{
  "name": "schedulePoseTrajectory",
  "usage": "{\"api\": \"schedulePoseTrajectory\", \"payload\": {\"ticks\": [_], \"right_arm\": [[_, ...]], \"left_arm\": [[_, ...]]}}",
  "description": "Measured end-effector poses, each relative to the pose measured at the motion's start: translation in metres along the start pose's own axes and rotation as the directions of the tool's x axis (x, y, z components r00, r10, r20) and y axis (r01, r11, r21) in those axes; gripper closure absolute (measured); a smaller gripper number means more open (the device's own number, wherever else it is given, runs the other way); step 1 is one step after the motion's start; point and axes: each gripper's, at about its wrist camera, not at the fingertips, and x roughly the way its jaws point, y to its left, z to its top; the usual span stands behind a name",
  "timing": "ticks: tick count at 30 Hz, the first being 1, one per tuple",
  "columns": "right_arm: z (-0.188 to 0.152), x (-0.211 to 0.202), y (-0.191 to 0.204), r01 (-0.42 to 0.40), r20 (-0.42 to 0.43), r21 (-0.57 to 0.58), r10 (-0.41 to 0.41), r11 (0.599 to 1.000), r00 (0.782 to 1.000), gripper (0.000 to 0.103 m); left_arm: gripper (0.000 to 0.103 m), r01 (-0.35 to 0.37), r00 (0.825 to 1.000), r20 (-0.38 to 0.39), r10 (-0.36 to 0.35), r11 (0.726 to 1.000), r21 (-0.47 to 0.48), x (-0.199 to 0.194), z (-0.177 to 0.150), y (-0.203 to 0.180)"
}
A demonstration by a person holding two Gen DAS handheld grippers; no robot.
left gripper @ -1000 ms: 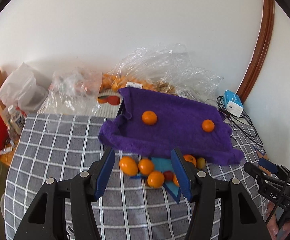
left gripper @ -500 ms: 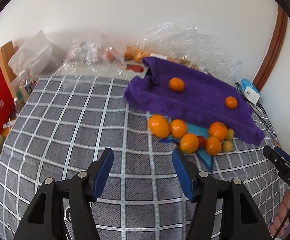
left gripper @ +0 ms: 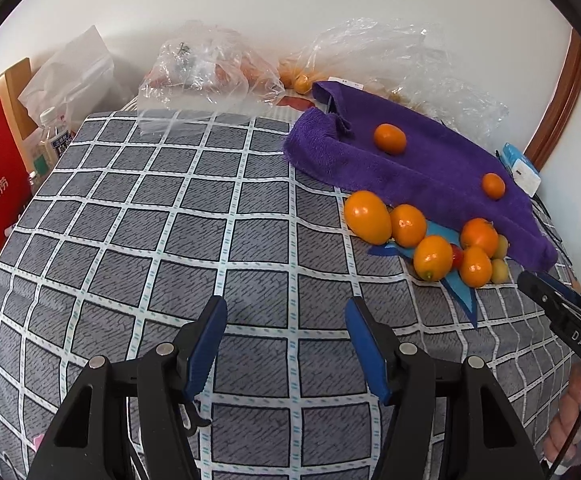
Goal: Organize fruits
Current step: 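Withdraw both open tools from the towel back toward the fruit row, then grasp a yellow-green fruit with the right tool while the left tool grasps an oval orange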
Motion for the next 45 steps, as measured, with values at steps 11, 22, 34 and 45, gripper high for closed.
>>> {"api": "schedulePoseTrajectory", "payload": {"ticks": [11,22,34,45], "right_arm": [[0.007,0.044,0.024,0.009,-0.066,-0.073,-0.014,0.997,0.998,0.076],[-0.005,0.019,-0.001,0.066,-0.013,-0.08,-0.067,0.995,0.998,0.078],[-0.022,0.014,-0.039,0.054,-0.017,-0.004,-0.054,0.999,0.998,0.078],[-0.022,0.018,-0.042,0.021,-0.022,0.023,-0.02,1.0,1.0,0.078]], "left_arm": [[0.044,-0.01,1.0,-0.016,0.01,1.0,0.019,0.006,0.0,0.01],[0.037,-0.018,0.999,-0.035,0.018,1.0,-0.005,0.005,-0.001,0.009],[0.041,0.048,0.999,-0.009,-0.048,0.999,0.025,0.026,0.035,-0.04],[0.049,0.063,0.998,-0.016,-0.064,0.997,-0.049,0.051,0.047,-0.048]]}}
